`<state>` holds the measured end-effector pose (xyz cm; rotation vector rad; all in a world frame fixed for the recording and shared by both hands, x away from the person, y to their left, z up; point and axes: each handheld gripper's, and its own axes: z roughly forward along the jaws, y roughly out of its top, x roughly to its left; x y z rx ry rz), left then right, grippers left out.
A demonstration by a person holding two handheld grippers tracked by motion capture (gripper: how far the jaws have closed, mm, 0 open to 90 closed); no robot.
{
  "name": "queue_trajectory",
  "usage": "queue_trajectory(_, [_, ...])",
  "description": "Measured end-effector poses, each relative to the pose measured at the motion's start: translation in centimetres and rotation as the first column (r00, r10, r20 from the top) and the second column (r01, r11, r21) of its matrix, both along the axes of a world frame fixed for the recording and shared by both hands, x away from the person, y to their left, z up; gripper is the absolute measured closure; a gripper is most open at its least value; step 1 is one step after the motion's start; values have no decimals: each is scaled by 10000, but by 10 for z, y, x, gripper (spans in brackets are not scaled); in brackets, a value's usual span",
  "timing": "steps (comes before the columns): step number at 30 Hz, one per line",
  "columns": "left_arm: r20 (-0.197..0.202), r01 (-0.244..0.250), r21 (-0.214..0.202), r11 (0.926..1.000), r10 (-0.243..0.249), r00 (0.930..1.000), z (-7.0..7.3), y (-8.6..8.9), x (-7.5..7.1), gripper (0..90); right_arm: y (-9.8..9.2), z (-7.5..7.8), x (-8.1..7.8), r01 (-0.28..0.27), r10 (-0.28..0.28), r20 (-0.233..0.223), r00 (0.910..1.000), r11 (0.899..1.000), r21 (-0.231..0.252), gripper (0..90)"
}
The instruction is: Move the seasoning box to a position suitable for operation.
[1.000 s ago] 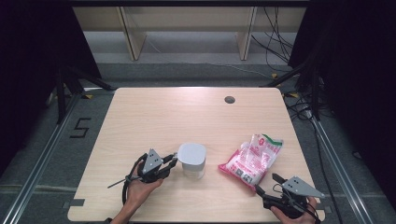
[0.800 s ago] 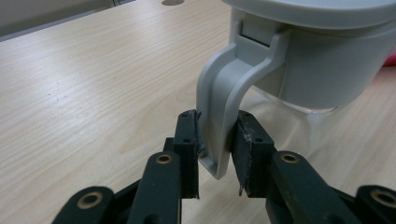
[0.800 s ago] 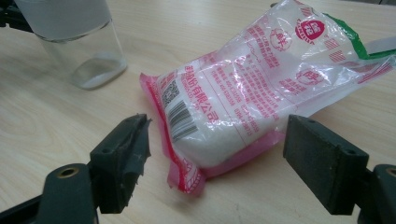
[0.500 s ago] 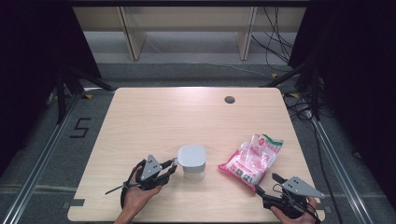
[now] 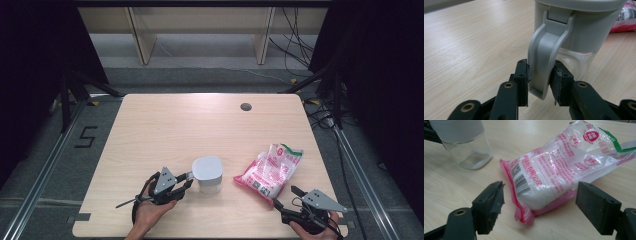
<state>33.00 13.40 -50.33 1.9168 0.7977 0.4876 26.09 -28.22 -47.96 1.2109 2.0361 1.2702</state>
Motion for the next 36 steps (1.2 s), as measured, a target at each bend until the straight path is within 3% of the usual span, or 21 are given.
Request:
queue_trajectory(1, [-39,26,-51,10000,-26,10000,1,1,0,681,-2,0,0,30,-25,219,9998,9997,-240,234])
queue_trajectory(2, [-2,93,-121,9999,-93,10000,1,3,1,670,-1,1,-1,32,-32,6,10000,9997,-224,234])
queue_trajectory(5, [3,126,-160,9998,-126,9999,4,7,2,628,-1,1,0,-48,48,-59,10000,10000,-85,234])
queue_trajectory(8, [258,676,-541,9962,-663,9975,8,10,4,605,-1,0,1,-49,49,14,10000,10000,-79,234])
queue_trajectory(10, [334,1106,-584,9921,-1088,9935,11,8,5,605,-1,0,1,-56,57,9,10000,9999,-110,234])
queue_trajectory(14, [522,1268,-286,9915,-1252,9908,13,9,5,613,-1,0,1,-68,69,51,10000,9999,-118,234])
queue_trajectory(15, [322,1252,-649,9900,-1233,9918,14,10,6,610,-1,0,0,-87,86,-60,9999,9998,-160,234])
queue_trajectory(18, [323,1482,-658,9868,-1464,9887,14,10,9,608,-1,0,0,-90,89,-41,10000,9998,-159,234])
queue_trajectory(19, [467,1481,-387,9882,-1463,9881,14,10,10,615,-1,0,0,-85,85,-31,10000,9998,-176,234])
queue_trajectory(22, [418,1433,-296,9892,-1420,9890,13,9,10,654,-1,0,1,-83,82,-64,9999,9998,-165,234])
queue_trajectory(23, [527,1621,-106,9867,-1614,9855,13,10,13,666,-1,0,1,-88,87,-36,10000,9998,-164,234])
queue_trajectory(24, [395,1478,-318,9885,-1465,9884,11,8,11,666,-1,0,1,-88,87,-36,10000,9998,-164,234])
queue_trajectory(31, [330,1916,-916,9772,-1893,9814,16,7,11,606,-1,0,1,-92,91,-72,9999,9998,-167,234])
queue_trajectory(33, [317,1899,-889,9778,-1878,9817,17,8,12,606,-1,0,1,-94,93,-70,9999,9998,-166,234])
queue_trajectory(35, [556,2114,-671,9751,-2079,9766,18,9,14,607,-1,0,1,-91,89,-70,9999,9998,-169,234])
queue_trajectory(36, [552,2179,-718,9733,-2142,9752,17,9,15,611,1,0,-2,98,-98,-301,9995,10000,-16,234])
